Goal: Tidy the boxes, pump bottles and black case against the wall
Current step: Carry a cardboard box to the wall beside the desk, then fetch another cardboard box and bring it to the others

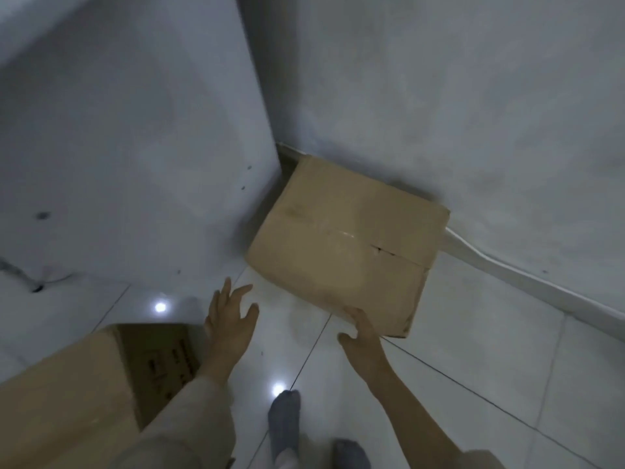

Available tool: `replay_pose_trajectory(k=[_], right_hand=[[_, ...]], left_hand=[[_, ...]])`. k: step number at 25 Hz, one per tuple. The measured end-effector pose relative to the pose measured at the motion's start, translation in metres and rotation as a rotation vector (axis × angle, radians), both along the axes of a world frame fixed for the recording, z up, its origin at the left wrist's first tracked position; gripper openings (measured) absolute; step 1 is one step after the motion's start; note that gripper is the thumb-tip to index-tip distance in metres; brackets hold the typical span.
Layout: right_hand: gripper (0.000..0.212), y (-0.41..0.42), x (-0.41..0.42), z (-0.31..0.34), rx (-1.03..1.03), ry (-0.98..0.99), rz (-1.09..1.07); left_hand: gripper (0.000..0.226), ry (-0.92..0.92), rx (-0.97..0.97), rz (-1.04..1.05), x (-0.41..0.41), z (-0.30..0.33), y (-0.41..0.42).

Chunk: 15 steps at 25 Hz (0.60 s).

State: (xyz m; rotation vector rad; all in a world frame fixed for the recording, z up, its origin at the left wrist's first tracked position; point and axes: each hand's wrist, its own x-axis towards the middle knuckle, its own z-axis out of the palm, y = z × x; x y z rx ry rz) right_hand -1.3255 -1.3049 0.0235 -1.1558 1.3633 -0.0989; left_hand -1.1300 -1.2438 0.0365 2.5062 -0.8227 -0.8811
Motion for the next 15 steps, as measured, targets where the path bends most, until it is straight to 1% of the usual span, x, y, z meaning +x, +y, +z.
replay_pose_trajectory(k=[2, 5, 7, 9, 13, 15], right_hand=[[0.047, 0.027, 0.015, 0.017, 0.04, -0.038, 0.108], [0.043, 0.065, 0.034, 0.035, 0.036, -0.066, 0.241], [0.04, 0.09, 0.047, 0.045, 0.015, -0.061, 0.321], [0.039, 0.114, 0.061, 0.049, 0.001, -0.052, 0.362], [0.039, 0.17, 0.096, 0.054, 0.009, -0.028, 0.409], [0.04, 0.202, 0.114, 0.054, 0.028, -0.023, 0.427]], left_hand=[[0.038, -0.024, -0.025, 0.1, 0.01, 0.019, 0.048], [0.042, -0.037, -0.082, 0.197, 0.02, 0.039, 0.125], [0.032, -0.025, -0.084, 0.362, 0.026, 0.052, 0.178], [0.03, -0.057, -0.064, 0.486, 0.037, 0.058, 0.226], [0.034, -0.088, -0.019, 0.57, 0.064, 0.058, 0.314], [0.034, -0.088, -0.025, 0.585, 0.078, 0.052, 0.35]])
